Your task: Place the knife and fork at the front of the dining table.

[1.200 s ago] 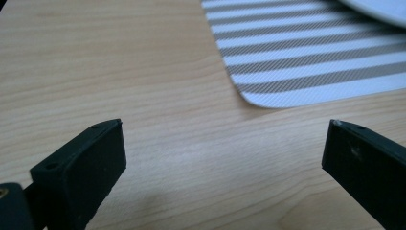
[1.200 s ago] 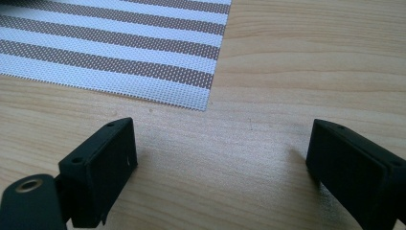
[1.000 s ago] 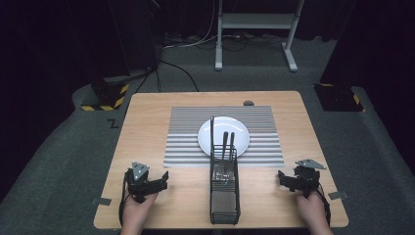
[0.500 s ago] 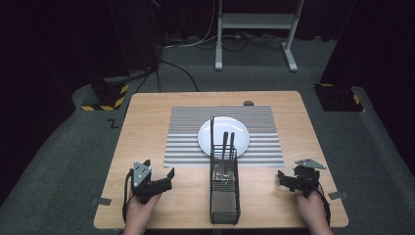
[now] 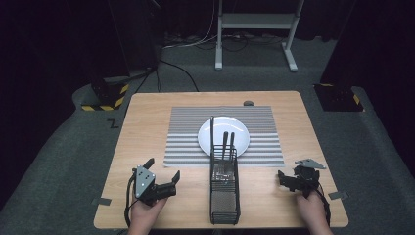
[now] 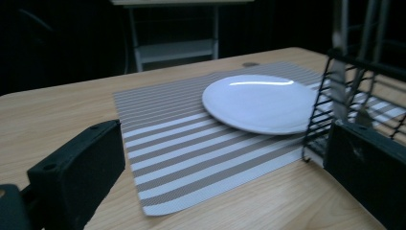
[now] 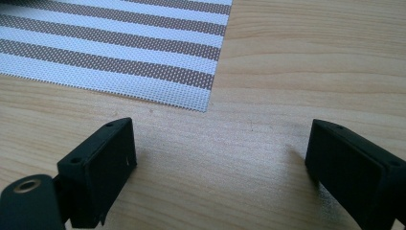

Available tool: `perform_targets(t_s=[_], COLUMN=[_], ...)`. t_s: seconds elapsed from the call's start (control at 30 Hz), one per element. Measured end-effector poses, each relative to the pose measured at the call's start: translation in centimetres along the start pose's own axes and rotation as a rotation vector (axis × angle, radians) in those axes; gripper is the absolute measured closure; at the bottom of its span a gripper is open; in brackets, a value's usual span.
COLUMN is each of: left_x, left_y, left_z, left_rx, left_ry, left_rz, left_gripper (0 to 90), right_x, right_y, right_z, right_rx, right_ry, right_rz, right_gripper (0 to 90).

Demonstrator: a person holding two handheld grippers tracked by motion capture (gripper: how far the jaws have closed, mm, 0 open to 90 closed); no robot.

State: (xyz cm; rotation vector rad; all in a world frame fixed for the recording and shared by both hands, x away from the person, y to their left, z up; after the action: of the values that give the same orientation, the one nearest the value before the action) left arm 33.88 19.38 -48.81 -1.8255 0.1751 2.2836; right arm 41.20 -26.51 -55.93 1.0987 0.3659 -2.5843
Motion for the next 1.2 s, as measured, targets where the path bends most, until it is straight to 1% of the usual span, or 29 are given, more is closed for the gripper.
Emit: perform_targets(t_s=[0.03,0.07,0.13,0.17,0.2,0.27,0.3,0.33,0.37,0.4,0.47,0.57,0.6,0.63,0.7,0.77,0.8,0.83,0.93,0.97,1.0,1.07,1.13,1.2], left_x=[-0.1,0.0,0.0,0.1,0.1,0.1,0.0,0.0,-0.2,-0.3,-0.5,-0.7,-0.8,-0.8,-1.2,-1.5,-1.9,-1.9,-2.8,-3.1,-3.1,-3.5,-3.9,-4.3], left_y=[0.1,0.2,0.2,0.4,0.4,0.5,0.6,0.6,0.8,0.8,0.9,1.1,1.3,1.3,1.9,2.1,2.5,2.5,3.4,3.8,3.8,4.3,4.7,5.1], left_z=[0.1,0.2,0.3,0.2,0.1,0.0,0.0,0.0,0.3,0.4,0.5,0.4,0.3,0.3,0.2,0.1,0.2,0.2,0.1,0.0,0.0,-0.3,-0.4,-0.6], left_rx=[0.015,0.057,0.063,0.070,0.067,0.069,0.088,0.088,0.116,0.125,0.126,0.127,0.140,0.140,0.144,0.142,0.152,0.152,0.157,0.164,0.164,0.169,0.169,0.171], left_ry=[0.007,0.018,0.019,0.013,0.009,0.002,0.004,0.004,0.027,0.038,0.046,0.045,0.035,0.035,0.026,0.024,0.027,0.027,0.043,0.043,0.043,0.040,0.048,0.057], left_rz=[0.015,0.036,0.034,0.041,0.038,0.046,0.052,0.052,0.063,0.067,0.067,0.069,0.065,0.065,0.042,0.035,0.033,0.033,0.018,0.019,0.019,0.031,0.037,0.029], left_gripper=[1.9,3.8,4.2,4.2,4.3,4.7,6.1,6.2,5.6,5.0,4.8,5.1,5.0,4.9,4.2,4.2,4.0,3.9,3.5,3.5,3.1,2.8,2.8,3.1], right_x=[0.0,0.0,0.0,0.0,0.0,0.0,0.0,0.0,0.0,0.0,0.0,0.0,0.0,0.0,0.0,0.0,0.0,0.0,0.0,0.0,0.0,0.0,0.0,0.0], right_y=[0.0,0.0,0.0,0.0,0.0,0.0,0.0,0.0,0.0,0.0,0.0,0.0,0.0,-0.1,-0.1,-0.1,-0.1,-0.1,-0.1,-0.1,-0.1,-0.1,-0.1,-0.1], right_z=[0.0,0.0,0.0,0.0,0.0,0.0,0.0,0.0,0.0,0.0,0.0,0.0,0.0,0.0,0.0,0.0,0.0,0.0,0.0,0.0,0.0,0.0,0.0,0.0], right_rx=[0.000,0.000,0.000,0.000,-0.001,0.000,0.000,-0.001,-0.001,-0.002,-0.002,-0.002,-0.002,-0.004,-0.004,-0.003,-0.003,-0.003,-0.004,-0.004,-0.004,-0.004,-0.004,-0.003], right_ry=[0.000,0.000,0.000,0.000,0.001,0.000,0.000,0.000,-0.001,-0.001,-0.001,-0.001,-0.001,-0.002,-0.002,-0.001,-0.001,-0.001,-0.001,-0.001,-0.001,-0.001,0.000,0.000], right_rz=[0.000,0.000,0.000,0.000,0.000,0.000,0.000,-0.002,0.000,0.000,0.000,0.000,-0.001,-0.003,-0.002,-0.002,-0.002,-0.002,-0.001,-0.001,-0.001,-0.001,0.002,0.003], right_gripper=[9.9,9.9,9.9,9.9,9.9,9.9,9.9,9.9,9.9,9.9,9.9,9.9,9.9,9.9,9.9,9.9,9.9,9.9,10.0,10.0,10.0,10.0,10.1,10.1])
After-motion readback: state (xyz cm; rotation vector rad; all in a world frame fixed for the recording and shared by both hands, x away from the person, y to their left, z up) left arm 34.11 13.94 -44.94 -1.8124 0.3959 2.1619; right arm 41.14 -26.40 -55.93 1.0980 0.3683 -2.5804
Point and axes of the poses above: each handheld gripper's, and its own axes: z roughly backward along the jaws, x roughly out of its underside, y roughly to its right, the point moved 5 cm from there along -z, roughly forward along the jaws, and after that the axes turned 11 degrees about -x, right-handed, at the moved point
